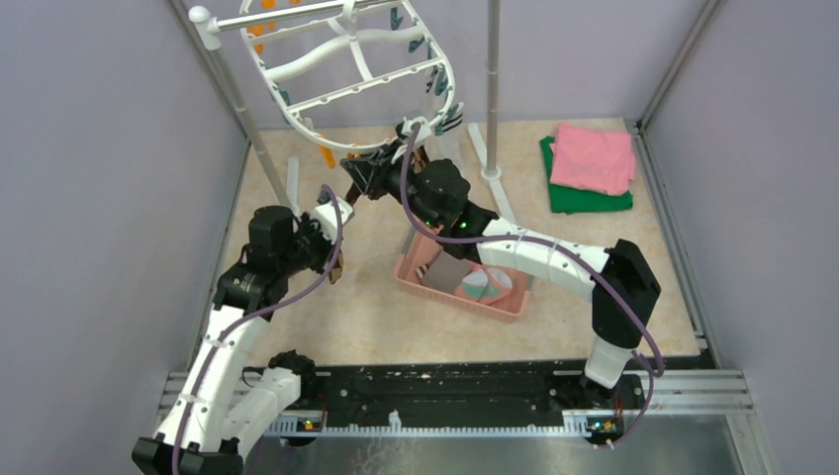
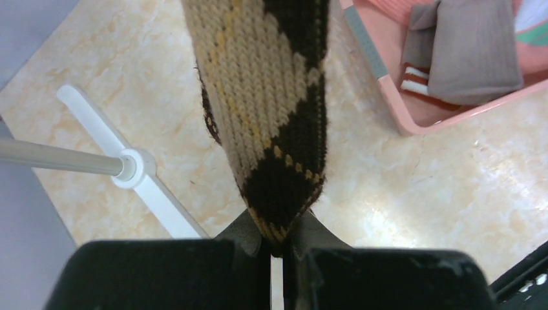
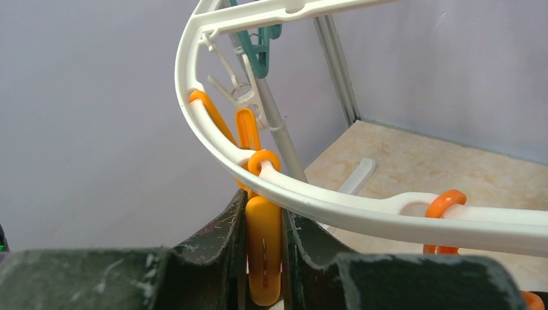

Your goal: Remove the socks clipped to the hanger

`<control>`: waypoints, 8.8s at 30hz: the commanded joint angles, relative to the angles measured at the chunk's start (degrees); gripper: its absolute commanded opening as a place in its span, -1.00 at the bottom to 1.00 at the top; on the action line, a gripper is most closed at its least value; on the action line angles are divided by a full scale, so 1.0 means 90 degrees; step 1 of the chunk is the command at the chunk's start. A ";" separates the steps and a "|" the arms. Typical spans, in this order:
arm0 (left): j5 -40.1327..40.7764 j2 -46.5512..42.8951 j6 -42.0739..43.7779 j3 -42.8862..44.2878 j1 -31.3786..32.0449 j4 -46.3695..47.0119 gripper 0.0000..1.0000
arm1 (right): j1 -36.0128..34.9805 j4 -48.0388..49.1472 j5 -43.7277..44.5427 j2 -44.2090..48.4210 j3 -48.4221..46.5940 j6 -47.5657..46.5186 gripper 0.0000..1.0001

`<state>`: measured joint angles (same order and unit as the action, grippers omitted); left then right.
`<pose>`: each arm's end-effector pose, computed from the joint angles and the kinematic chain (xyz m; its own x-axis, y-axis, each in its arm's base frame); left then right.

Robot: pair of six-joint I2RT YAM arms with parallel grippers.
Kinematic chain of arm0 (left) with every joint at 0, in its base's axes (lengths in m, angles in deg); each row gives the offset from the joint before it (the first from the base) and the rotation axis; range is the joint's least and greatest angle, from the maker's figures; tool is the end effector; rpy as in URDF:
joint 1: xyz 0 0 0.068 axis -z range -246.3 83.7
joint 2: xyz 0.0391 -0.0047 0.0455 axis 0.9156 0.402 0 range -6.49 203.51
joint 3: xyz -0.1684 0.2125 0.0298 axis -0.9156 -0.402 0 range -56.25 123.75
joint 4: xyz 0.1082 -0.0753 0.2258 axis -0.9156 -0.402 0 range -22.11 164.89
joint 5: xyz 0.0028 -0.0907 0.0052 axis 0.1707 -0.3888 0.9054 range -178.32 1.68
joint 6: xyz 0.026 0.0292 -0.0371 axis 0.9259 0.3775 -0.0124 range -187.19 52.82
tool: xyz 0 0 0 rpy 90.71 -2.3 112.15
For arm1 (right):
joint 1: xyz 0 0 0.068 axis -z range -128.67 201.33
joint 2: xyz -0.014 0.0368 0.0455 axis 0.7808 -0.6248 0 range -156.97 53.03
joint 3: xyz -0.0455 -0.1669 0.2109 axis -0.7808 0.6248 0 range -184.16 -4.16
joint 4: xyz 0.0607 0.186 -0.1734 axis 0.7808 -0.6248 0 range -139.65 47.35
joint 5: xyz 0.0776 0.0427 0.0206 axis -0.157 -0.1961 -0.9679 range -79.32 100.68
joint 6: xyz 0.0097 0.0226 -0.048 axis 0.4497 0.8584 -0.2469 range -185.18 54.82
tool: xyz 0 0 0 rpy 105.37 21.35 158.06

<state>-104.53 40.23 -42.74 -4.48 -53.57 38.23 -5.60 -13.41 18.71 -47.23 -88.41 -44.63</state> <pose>0.1635 -0.0470 0.3303 -0.2818 0.4710 -0.8359 0.6152 0.7573 0.2193 0.2363 0.3538 0.3883 -0.1484 0.4092 -0.9003 -0.7512 0.5454 0.3717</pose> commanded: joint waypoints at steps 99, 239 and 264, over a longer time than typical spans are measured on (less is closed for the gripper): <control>-0.0987 0.2646 0.2456 0.1369 0.3157 0.1744 0.98 | 0.2302 -0.0249 -0.3532 0.1207 0.1517 0.0175 -1.00; -0.0729 -0.0217 0.0788 -0.0614 0.1557 0.0865 -1.00 | 0.0909 -0.1304 -0.1391 0.0820 -0.0052 0.1371 -1.00; -0.0857 0.2976 0.1936 0.0800 0.3511 0.2644 -0.76 | 0.0876 -0.1490 -0.1663 0.0565 -0.0312 0.1547 -1.00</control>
<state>-113.60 65.94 -30.17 -0.87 -23.95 55.43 2.69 -27.75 5.55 -42.08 -87.89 -30.97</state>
